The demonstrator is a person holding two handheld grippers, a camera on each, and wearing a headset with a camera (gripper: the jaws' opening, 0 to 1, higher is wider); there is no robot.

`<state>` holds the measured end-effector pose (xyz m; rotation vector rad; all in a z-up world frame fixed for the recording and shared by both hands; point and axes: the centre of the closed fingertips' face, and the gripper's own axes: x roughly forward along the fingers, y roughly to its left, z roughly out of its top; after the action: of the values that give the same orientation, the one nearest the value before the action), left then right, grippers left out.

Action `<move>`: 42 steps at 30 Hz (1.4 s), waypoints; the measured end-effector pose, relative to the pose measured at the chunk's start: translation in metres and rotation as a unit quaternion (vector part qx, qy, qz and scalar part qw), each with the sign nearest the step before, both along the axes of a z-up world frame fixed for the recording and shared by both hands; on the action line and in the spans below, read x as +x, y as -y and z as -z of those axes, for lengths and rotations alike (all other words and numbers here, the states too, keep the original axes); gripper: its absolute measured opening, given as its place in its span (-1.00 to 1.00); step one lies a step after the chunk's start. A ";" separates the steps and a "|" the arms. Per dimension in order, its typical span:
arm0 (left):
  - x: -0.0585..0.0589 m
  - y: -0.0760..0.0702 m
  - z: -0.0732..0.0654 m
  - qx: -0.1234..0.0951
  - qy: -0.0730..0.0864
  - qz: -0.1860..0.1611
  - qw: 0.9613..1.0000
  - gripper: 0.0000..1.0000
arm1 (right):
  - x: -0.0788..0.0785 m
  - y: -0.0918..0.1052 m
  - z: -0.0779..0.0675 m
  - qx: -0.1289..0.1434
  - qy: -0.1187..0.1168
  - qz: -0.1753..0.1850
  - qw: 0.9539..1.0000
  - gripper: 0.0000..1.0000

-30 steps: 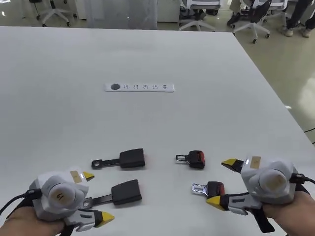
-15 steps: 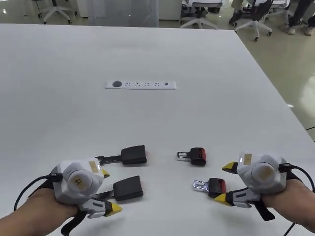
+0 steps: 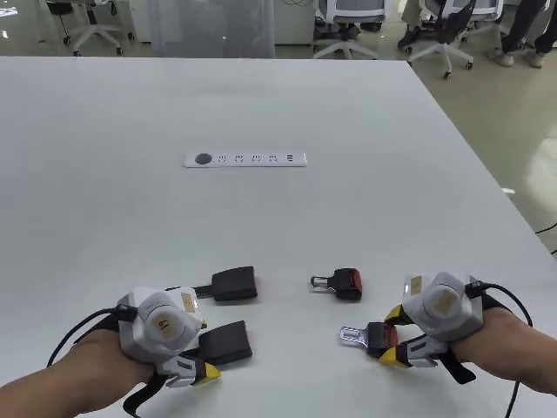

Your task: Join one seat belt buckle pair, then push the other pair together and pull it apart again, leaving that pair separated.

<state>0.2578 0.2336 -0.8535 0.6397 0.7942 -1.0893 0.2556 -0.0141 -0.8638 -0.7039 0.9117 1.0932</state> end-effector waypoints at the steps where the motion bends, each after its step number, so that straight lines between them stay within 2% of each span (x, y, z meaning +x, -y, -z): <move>1: 0.002 0.000 0.000 0.000 0.002 -0.001 1.000 -0.07 | -0.001 -0.001 0.001 -0.002 -0.005 -0.005 1.000 -0.25; 4: 0.004 0.001 0.000 0.004 -0.002 0.008 1.000 -0.15 | 0.000 -0.001 0.001 0.000 -0.012 -0.010 1.000 -0.26; 8: 0.001 0.005 0.002 0.009 -0.011 0.030 0.999 -0.26 | 0.001 0.001 0.001 0.011 -0.016 -0.019 1.000 -0.29; 12: -0.002 0.007 0.008 0.020 -0.019 0.052 0.998 -0.34 | 0.000 0.001 0.002 0.001 -0.020 -0.034 0.999 -0.30; 14: -0.001 0.007 0.008 0.015 -0.025 0.046 0.999 -0.34 | 0.000 0.001 0.002 -0.001 -0.023 -0.039 0.999 -0.30; 16: -0.001 0.007 0.008 0.013 -0.024 0.054 0.998 -0.34 | 0.000 0.001 0.002 -0.005 -0.024 -0.047 0.999 -0.30; 18: -0.003 0.008 0.008 0.016 -0.019 0.069 0.997 -0.34 | 0.000 0.002 0.002 -0.006 -0.025 -0.051 0.998 -0.30; 20: -0.005 0.009 0.009 0.023 -0.017 0.098 0.995 -0.35 | -0.001 0.002 0.003 -0.005 -0.024 -0.054 0.998 -0.30; 22: -0.008 0.009 0.010 0.028 -0.021 0.113 0.993 -0.35 | -0.001 0.002 0.002 -0.004 -0.024 -0.054 0.998 -0.30; 26: -0.007 0.009 0.010 0.028 -0.029 0.116 0.992 -0.35 | -0.001 0.002 0.002 -0.003 -0.025 -0.053 0.998 -0.30; 31: -0.008 0.010 0.010 0.029 -0.029 0.124 0.991 -0.35 | 0.000 0.001 0.003 -0.002 -0.024 -0.055 0.998 -0.30; 38: -0.008 0.010 0.011 0.040 -0.035 0.145 0.988 -0.35 | 0.001 0.001 0.003 0.000 -0.022 -0.058 0.998 -0.29; 42: -0.008 0.010 0.010 0.039 -0.038 0.143 0.988 -0.35 | 0.001 0.001 0.003 -0.005 -0.024 -0.064 0.998 -0.29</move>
<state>0.2499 0.2236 -0.8640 0.7988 0.8305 -1.3556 0.2570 -0.0148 -0.8666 -0.7539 0.9238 1.2241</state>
